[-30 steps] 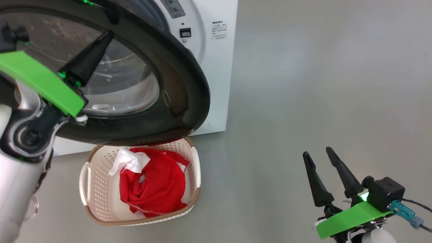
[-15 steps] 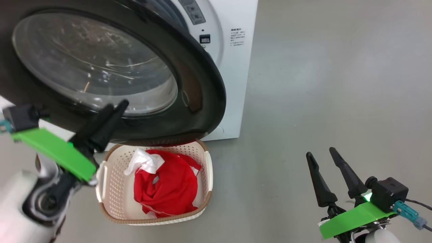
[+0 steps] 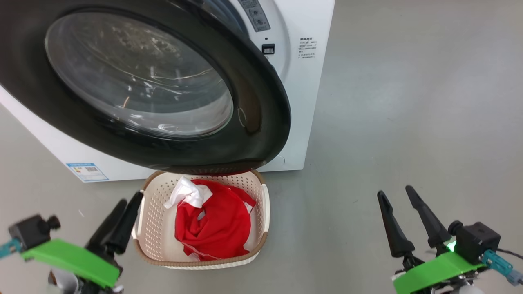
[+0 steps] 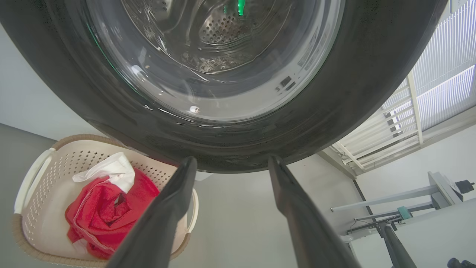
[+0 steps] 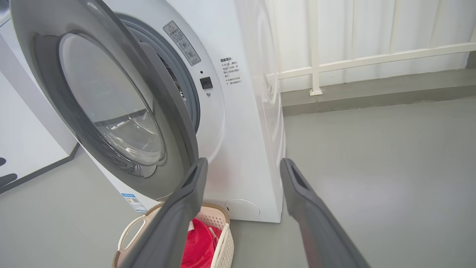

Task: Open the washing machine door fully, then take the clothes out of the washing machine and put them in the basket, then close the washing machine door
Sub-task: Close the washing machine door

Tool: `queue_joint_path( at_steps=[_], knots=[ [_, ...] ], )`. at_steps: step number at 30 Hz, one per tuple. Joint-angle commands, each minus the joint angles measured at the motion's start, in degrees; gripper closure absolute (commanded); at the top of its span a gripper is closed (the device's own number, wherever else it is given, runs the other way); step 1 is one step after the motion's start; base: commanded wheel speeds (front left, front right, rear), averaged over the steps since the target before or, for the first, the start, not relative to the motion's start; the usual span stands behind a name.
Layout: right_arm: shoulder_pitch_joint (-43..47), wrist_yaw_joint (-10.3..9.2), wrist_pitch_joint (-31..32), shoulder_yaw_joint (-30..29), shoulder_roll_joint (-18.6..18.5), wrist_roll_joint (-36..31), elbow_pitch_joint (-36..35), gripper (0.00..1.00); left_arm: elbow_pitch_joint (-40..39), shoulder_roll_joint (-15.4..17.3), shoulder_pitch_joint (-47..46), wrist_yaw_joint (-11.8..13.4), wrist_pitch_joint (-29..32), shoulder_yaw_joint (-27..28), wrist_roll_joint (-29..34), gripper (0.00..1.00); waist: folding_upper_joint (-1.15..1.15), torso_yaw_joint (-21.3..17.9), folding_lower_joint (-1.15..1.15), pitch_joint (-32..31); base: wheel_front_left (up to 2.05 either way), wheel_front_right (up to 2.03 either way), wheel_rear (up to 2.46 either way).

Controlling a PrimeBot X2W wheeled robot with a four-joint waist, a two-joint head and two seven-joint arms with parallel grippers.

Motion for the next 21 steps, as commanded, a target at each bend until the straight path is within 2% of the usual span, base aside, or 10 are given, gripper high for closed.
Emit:
queue_joint_path(
  at_steps=[1,11,16,21],
  knots=[
    [0.6,0.36,-0.4,1.1,-0.9,-0.1,-1.4,0.00,-0.6,2.1,-0.2,-0.3,-1.2,2.4,0.1,0.00,0.00,0.2,0.00,-0.1,0.00,0.00,0.00],
    [1.8,0.36,-0.4,1.3,-2.1,0.0,-0.9,0.00,3.4,-0.3,6.6,-0.3,-3.9,3.1,4.2,0.00,0.00,-1.0,0.00,-1.0,0.00,0.00,0.00],
    [2.1,0.36,-0.4,1.3,-2.6,-0.1,-0.9,0.00,5.1,-4.4,10.6,-0.3,-4.0,10.5,9.0,0.00,0.00,-3.1,0.00,-1.6,0.00,0.00,0.00],
    [2.5,0.36,-0.4,1.1,-3.2,0.0,-0.9,0.00,6.4,-8.9,14.7,-0.3,-4.0,16.7,18.2,0.00,0.00,-5.0,0.00,-2.0,0.00,0.00,0.00]
  ],
)
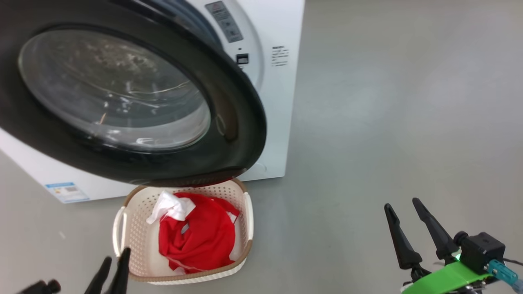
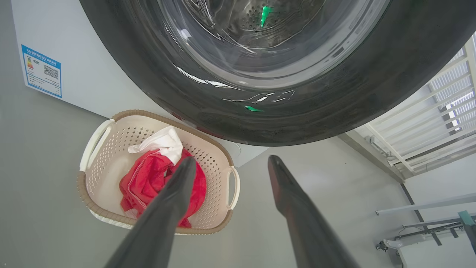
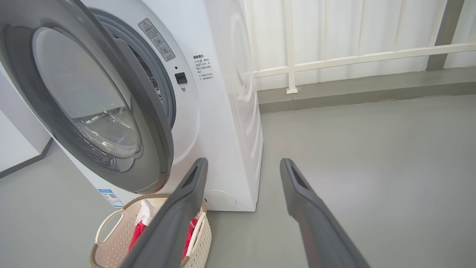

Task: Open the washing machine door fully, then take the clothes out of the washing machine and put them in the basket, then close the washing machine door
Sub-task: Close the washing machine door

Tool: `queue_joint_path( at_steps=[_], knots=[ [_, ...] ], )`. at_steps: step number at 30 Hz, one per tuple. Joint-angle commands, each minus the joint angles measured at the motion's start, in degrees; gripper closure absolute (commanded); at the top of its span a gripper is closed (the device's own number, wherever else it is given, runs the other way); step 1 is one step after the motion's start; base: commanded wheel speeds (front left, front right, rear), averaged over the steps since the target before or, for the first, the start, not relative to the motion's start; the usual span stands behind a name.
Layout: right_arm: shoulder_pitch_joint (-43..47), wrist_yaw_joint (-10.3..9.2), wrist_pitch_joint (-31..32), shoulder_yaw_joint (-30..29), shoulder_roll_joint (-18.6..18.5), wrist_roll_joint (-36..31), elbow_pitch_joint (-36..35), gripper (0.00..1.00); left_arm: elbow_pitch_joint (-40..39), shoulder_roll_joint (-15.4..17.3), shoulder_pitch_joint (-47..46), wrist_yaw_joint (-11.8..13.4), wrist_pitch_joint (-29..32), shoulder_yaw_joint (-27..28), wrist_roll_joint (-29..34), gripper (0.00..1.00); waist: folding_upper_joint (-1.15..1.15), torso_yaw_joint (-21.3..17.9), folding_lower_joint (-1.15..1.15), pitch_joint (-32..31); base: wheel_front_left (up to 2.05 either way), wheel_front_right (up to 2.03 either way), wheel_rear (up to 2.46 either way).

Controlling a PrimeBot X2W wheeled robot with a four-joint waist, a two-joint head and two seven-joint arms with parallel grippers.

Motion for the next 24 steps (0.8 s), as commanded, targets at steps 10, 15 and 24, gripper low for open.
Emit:
queue_joint_path(
  at_steps=[10,15,24],
  knots=[
    [0.6,0.36,-0.4,0.5,-1.7,-0.1,-1.5,0.00,-2.3,-7.3,4.3,-0.3,-0.7,15.1,20.5,0.00,0.00,-2.3,0.00,-1.1,0.00,0.00,0.00],
    [1.1,0.36,-0.4,0.1,-1.8,-0.1,-1.6,0.00,-5.3,-11.1,6.5,-0.3,-0.7,20.5,31.4,0.00,0.00,-2.1,0.00,-1.5,0.00,0.00,0.00],
    [1.4,0.36,-0.4,-0.1,-2.0,-0.3,-1.4,0.00,-11.0,-17.5,8.8,-0.3,-0.7,27.5,45.9,0.00,0.00,-1.6,0.00,-2.2,0.00,0.00,0.00]
  ],
)
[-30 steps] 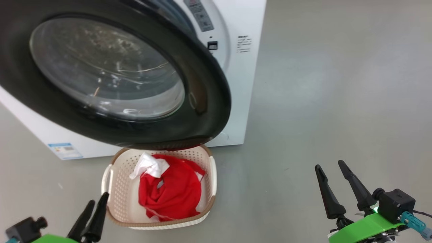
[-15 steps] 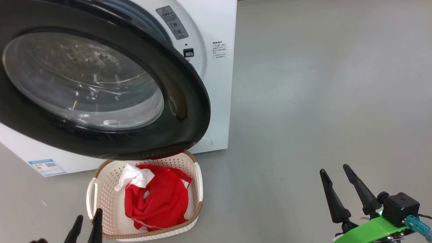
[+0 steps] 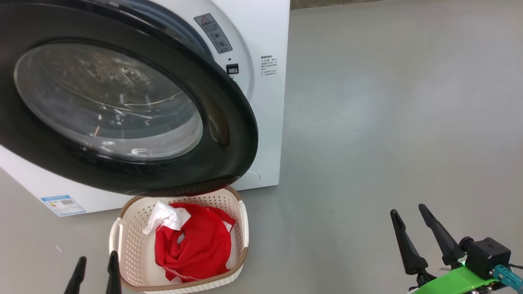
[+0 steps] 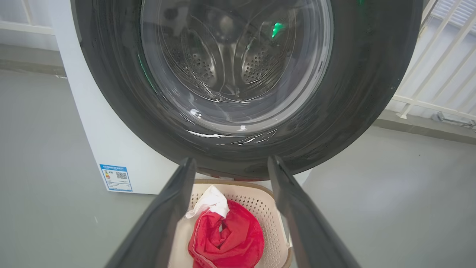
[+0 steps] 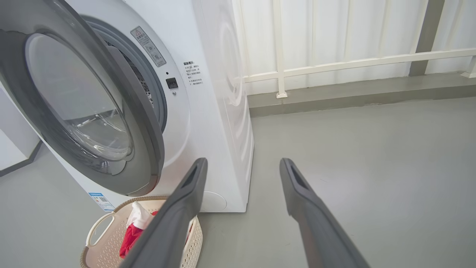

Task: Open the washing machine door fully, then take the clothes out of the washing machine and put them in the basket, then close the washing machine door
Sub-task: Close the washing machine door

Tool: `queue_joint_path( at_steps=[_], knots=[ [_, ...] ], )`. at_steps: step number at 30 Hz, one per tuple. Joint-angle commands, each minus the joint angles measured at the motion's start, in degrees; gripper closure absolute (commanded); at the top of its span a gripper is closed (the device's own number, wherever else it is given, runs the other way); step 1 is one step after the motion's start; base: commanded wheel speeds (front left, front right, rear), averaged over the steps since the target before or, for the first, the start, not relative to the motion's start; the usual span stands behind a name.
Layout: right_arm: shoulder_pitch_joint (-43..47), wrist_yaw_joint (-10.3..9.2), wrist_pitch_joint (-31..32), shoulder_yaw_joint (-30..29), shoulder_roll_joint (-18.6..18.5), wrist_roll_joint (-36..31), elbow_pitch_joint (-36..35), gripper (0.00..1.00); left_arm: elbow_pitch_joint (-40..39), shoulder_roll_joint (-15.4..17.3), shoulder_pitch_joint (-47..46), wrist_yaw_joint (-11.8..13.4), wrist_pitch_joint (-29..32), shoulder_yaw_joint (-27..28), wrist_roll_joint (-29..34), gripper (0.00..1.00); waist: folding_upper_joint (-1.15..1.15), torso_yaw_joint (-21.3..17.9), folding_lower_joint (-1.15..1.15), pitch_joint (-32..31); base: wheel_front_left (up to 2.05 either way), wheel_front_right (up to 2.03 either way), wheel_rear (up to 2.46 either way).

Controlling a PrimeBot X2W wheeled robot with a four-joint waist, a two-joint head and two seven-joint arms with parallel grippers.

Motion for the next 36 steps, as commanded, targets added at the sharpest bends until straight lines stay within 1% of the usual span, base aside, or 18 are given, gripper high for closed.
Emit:
queue_joint_path(
  at_steps=[1,6,10,17,22,36],
  knots=[
    [-0.2,0.36,-0.4,0.7,-1.2,-0.3,-1.4,0.00,-1.9,0.5,-0.7,-0.3,-0.7,2.4,1.2,0.00,0.00,0.1,0.00,-0.1,0.00,0.00,0.00],
    [-0.2,0.36,-0.4,0.5,-1.3,-0.4,-1.5,0.00,-5.1,-1.2,0.0,0.0,-0.7,5.5,8.0,0.00,0.00,0.6,0.00,-0.3,0.00,0.00,0.00],
    [0.0,0.36,-0.4,0.5,-1.2,-0.5,-1.5,0.00,-6.7,-1.6,0.5,0.7,-0.7,6.4,10.6,0.00,0.00,0.9,0.00,-0.6,0.00,0.00,0.00],
    [0.1,0.36,-0.4,0.6,-1.1,-0.5,-1.5,0.00,-6.1,-1.6,1.8,2.2,-0.7,4.6,8.1,0.00,0.00,1.3,0.00,-0.8,0.00,0.00,0.00],
    [0.2,0.36,-0.4,0.5,-1.1,-0.5,-1.5,0.00,-6.1,-1.6,2.2,2.7,-0.7,3.8,7.3,0.00,0.00,1.6,0.00,-0.8,0.00,0.00,0.00],
    [-0.2,0.36,-0.4,0.5,-1.3,-0.6,-1.8,0.00,-7.6,-1.6,1.9,2.9,-0.7,3.6,7.5,0.00,0.00,2.4,0.00,-0.3,0.00,0.00,0.00]
  ],
)
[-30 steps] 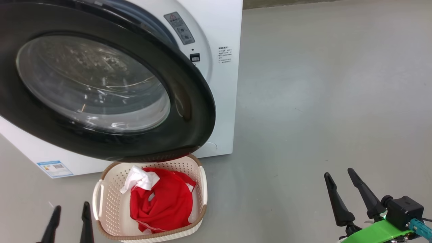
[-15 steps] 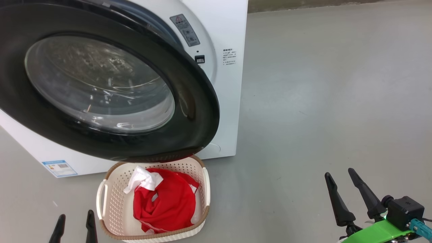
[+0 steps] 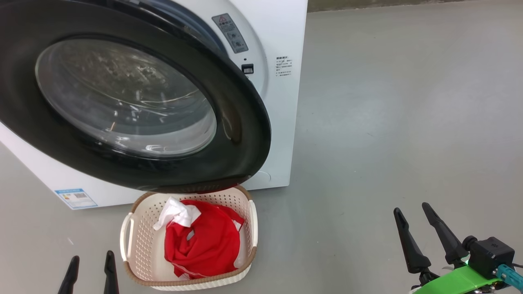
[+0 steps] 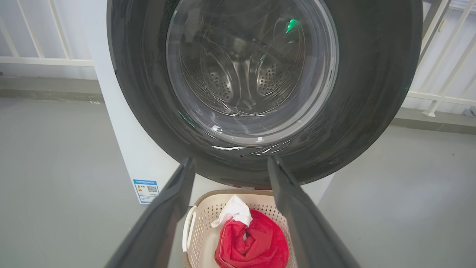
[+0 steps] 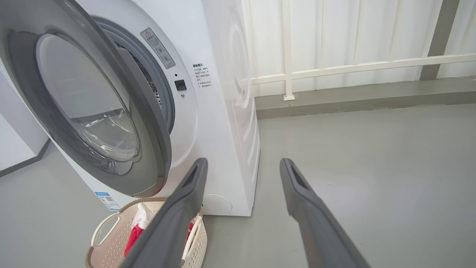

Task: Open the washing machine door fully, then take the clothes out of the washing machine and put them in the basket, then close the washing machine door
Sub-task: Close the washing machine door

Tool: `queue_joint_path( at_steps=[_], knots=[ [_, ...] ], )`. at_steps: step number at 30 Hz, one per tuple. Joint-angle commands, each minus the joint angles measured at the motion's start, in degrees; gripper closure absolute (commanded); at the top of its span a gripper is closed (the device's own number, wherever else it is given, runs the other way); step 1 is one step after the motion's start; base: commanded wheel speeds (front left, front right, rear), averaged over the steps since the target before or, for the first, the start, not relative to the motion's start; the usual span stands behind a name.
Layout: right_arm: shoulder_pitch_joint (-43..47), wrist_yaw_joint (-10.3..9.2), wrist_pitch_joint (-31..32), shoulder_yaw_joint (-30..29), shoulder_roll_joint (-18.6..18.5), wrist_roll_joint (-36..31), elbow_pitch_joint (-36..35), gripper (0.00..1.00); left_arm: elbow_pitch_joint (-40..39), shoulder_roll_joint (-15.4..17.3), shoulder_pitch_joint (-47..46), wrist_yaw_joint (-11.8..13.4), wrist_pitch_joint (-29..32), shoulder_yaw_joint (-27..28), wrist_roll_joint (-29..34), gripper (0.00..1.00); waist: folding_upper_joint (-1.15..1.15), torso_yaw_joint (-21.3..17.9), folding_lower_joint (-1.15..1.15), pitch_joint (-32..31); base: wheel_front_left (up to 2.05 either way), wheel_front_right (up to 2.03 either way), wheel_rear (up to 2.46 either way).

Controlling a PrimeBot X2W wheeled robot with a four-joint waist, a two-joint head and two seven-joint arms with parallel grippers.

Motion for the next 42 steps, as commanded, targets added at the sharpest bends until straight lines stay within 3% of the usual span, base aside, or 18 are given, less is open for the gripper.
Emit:
queue_joint_path(
  at_steps=[1,3,4,6,7,26,34,42],
  knots=[
    [-0.3,0.36,-0.4,1.3,-1.2,-0.5,-1.6,0.00,-1.6,0.3,-0.8,0.7,-0.7,1.6,-0.2,0.00,0.00,0.1,0.00,0.1,0.00,0.00,0.00],
    [-0.4,0.36,-0.4,1.3,-1.2,-0.5,-1.6,0.00,-1.6,0.3,-0.9,0.7,-0.7,1.4,-0.3,0.00,0.00,0.3,0.00,0.2,0.00,0.00,0.00],
    [-0.4,0.36,-0.4,1.5,-1.2,-0.4,-1.6,0.36,-1.5,0.3,-0.9,0.7,-0.7,1.3,-0.4,0.00,0.00,0.4,0.00,0.2,0.00,0.00,0.00],
    [-0.6,0.36,-0.4,2.4,-1.4,0.0,-1.5,0.96,-1.3,0.3,-1.0,0.9,-0.7,0.9,-0.7,0.00,0.00,0.8,0.00,0.3,0.00,0.00,0.00],
    [-0.8,0.36,-0.4,3.0,-1.5,0.2,-1.5,1.00,-1.3,0.3,-1.1,0.9,-0.7,0.6,-0.8,0.00,0.00,1.1,0.00,0.3,0.00,0.00,0.00],
    [-15.3,0.36,-0.4,13.7,1.4,3.6,2.6,1.00,-1.3,0.2,-3.3,2.6,-0.7,-6.4,-4.4,0.00,0.00,11.9,0.00,3.3,0.00,0.00,0.00],
    [-22.0,0.36,-0.4,14.9,1.2,4.0,5.5,1.00,-1.6,0.2,-5.5,2.9,-0.7,-8.8,-5.5,0.00,0.00,15.9,0.00,6.2,0.00,0.00,0.00],
    [-27.5,0.36,-0.4,14.1,0.1,4.6,7.5,1.00,-2.5,0.2,-8.1,3.7,-0.7,-10.5,-6.7,0.00,0.00,17.2,0.00,10.0,0.00,0.00,0.00]
  ],
)
